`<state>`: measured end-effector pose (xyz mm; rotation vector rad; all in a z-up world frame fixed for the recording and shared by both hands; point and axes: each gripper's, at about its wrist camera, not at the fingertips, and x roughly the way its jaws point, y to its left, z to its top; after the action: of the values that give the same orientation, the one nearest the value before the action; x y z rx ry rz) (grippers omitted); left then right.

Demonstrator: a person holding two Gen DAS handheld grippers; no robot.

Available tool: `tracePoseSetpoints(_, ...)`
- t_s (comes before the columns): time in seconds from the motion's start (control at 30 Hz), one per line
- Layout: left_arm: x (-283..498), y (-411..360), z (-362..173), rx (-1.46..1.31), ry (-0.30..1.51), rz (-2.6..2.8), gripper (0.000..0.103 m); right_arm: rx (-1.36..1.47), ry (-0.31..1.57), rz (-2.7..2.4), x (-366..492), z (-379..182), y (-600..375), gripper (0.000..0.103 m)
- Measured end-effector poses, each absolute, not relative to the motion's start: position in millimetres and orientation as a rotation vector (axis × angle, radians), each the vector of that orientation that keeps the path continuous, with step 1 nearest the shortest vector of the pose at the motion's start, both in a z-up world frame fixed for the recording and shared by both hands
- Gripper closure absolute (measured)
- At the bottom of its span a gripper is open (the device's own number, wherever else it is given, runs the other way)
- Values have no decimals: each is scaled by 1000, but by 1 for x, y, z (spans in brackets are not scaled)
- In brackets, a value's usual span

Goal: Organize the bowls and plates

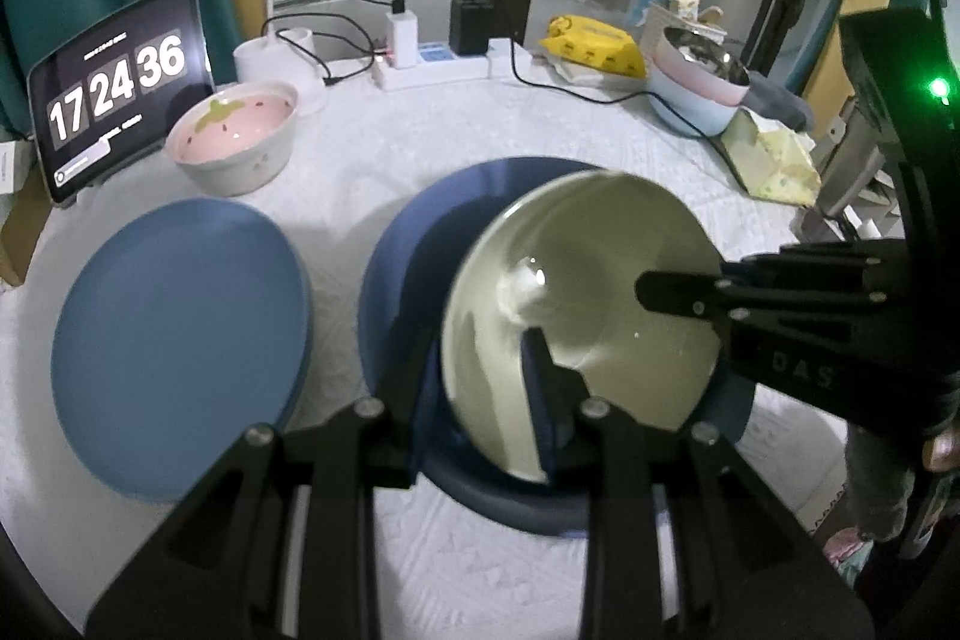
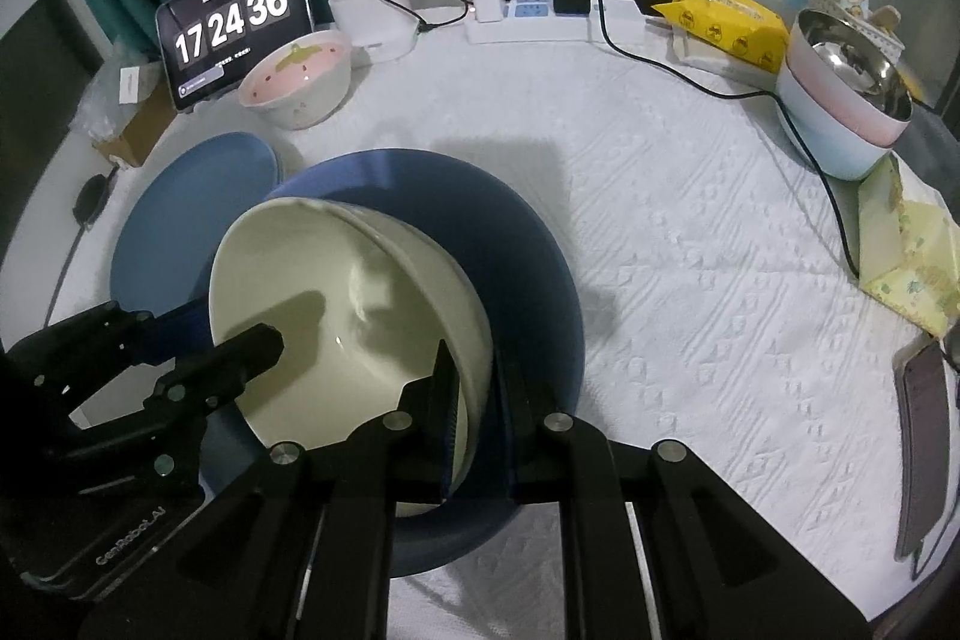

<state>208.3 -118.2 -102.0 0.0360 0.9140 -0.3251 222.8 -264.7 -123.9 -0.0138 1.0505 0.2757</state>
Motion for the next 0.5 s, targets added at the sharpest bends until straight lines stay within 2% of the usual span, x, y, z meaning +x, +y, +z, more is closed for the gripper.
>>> tracePoseSetpoints(0.5, 211, -108, -80, 28, 811, -276, 74, 29, 952, 275, 226, -103, -274, 89)
